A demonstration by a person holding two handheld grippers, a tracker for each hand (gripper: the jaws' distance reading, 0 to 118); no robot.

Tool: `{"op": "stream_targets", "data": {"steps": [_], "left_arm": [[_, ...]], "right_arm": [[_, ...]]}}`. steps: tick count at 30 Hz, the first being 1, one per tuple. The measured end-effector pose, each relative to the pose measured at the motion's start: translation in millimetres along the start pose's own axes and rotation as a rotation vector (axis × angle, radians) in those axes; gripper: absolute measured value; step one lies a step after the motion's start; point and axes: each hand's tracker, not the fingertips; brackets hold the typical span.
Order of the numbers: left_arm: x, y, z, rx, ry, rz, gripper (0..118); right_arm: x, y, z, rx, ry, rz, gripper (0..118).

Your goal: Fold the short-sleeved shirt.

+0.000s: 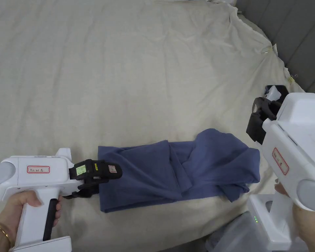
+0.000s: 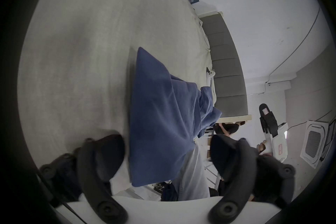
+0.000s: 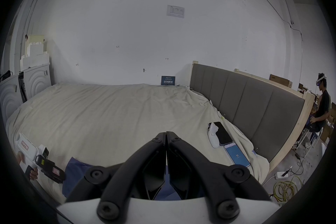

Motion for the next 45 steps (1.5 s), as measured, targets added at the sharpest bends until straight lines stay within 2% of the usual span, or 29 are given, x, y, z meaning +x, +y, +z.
{"op": "stream_targets", "data": {"steps": [2,4,6,11,15,19,24,27,29,33,35,39,45], "left_arm": [[-2,-2,-11,-0.006,0.118,-0.005,26],[-3,-5,-15,0.004,0.104,-0.027,18],[2,-8,-15,0.028,0.109,-0.034,17],[39,-9,-10,0.047,0.320,-0.061,8],[67,-8,10,0.084,0.335,-0.085,5],[75,1,58,0.164,0.548,-0.095,4],[72,7,146,0.313,0.787,-0.020,4],[95,-1,176,0.409,1.092,-0.126,4],[116,-9,182,0.446,1.182,-0.178,4],[160,-24,163,0.426,1.195,-0.349,4],[176,-32,138,0.376,1.194,-0.452,4],[191,-41,84,0.286,1.153,-0.575,4],[178,-42,-4,0.118,1.075,-0.616,4]], "right_arm": [[-2,-1,-2,-0.011,0.002,0.004,0],[-4,-2,-3,-0.017,0.002,0.013,0],[-5,-4,-3,-0.021,0.003,0.017,0],[-6,-6,-6,-0.034,0.019,0.016,0],[-5,-4,-4,-0.020,0.037,0.009,0],[-3,-2,-1,-0.005,0.053,-0.001,0],[-2,-2,0,0.008,0.067,-0.019,0],[-2,-5,-3,0.007,0.074,-0.032,0],[-3,-7,-4,0.002,0.082,-0.039,0],[-3,-8,-2,0.009,0.092,-0.051,0],[-2,-8,0,0.017,0.092,-0.056,0],[3,-8,6,0.028,0.087,-0.079,0],[14,-9,16,0.039,0.063,-0.081,0]]}}
